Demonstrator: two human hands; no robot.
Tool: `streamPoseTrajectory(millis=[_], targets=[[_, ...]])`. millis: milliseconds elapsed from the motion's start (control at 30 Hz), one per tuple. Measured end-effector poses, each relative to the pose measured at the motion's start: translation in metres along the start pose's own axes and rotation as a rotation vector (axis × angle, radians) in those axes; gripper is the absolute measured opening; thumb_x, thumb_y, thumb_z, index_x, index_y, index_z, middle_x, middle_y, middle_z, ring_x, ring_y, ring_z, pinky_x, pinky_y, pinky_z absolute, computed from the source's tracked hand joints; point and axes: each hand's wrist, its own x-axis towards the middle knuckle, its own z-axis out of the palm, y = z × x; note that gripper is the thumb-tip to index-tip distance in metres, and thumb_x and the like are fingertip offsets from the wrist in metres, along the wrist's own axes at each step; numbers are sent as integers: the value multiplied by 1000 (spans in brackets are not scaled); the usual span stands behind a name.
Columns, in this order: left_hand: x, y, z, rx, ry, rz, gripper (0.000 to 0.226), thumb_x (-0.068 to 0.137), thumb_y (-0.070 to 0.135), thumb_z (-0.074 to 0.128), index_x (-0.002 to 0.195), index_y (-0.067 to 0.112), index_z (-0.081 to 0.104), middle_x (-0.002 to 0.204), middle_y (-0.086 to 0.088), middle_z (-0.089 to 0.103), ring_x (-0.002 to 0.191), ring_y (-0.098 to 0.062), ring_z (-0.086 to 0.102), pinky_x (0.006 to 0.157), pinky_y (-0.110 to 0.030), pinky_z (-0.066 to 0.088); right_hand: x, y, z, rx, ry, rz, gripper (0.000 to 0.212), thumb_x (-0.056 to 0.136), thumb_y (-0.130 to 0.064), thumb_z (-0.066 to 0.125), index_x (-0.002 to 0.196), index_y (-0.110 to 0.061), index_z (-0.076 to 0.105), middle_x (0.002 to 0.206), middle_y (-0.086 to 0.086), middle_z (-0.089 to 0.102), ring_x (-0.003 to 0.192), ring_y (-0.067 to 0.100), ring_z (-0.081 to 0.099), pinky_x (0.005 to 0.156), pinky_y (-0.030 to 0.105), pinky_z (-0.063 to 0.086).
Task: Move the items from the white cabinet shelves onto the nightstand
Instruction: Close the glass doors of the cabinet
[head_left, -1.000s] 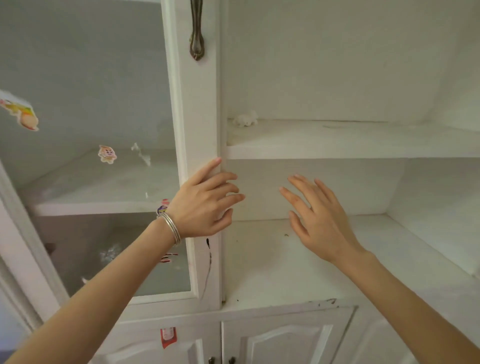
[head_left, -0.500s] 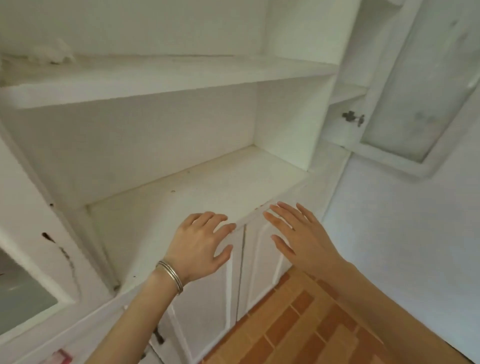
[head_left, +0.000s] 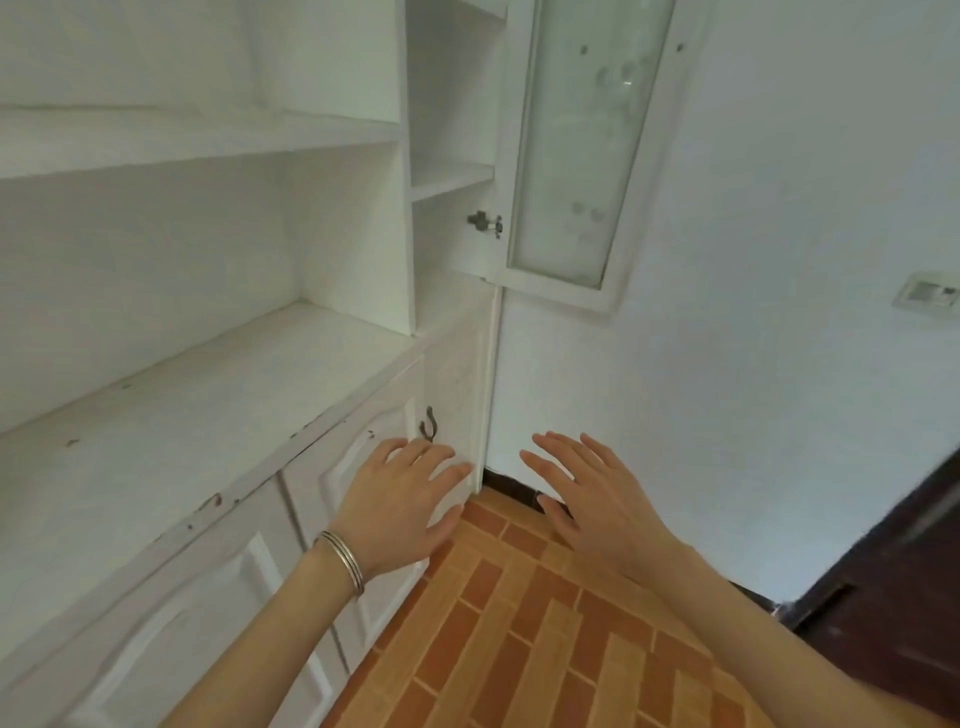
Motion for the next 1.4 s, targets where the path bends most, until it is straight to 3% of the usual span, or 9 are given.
streamPoseTrajectory(millis=[367,667,900,1400], targets=[[133,104,-14,77,67,27,48,86,46,39,124,25,59,128,-4,58,118,-24,54,100,-47,41,-30,169,-42,-74,58,-55,47,94,-39,30,131,-20,51,136,5,52,125,22,49,101,46,42],[204,141,-3,124,42,-33,51,86,46,35,129,27,55,132,-5,55,119,-27,54,100,-49,38,-26,247,-46,-48,178,-62,46,94,-37,30,132,-19,50,136,6,52,126,23,49,102,46,41],[263,124,29,125,50,-31,52,87,45,33,130,25,55,132,-6,55,120,-28,53,100,-50,39,2,298,-16,-71,162,-64,48,94,-38,29,131,-18,51,136,6,52,125,23,49,103,47,40],[439,36,62,164,172,-4,49,86,41,37,127,23,57,131,-6,55,121,-29,50,102,-47,37,165,434,-2,-157,291,-147,44,95,-30,35,133,-14,49,139,9,48,133,24,39,111,44,28]])
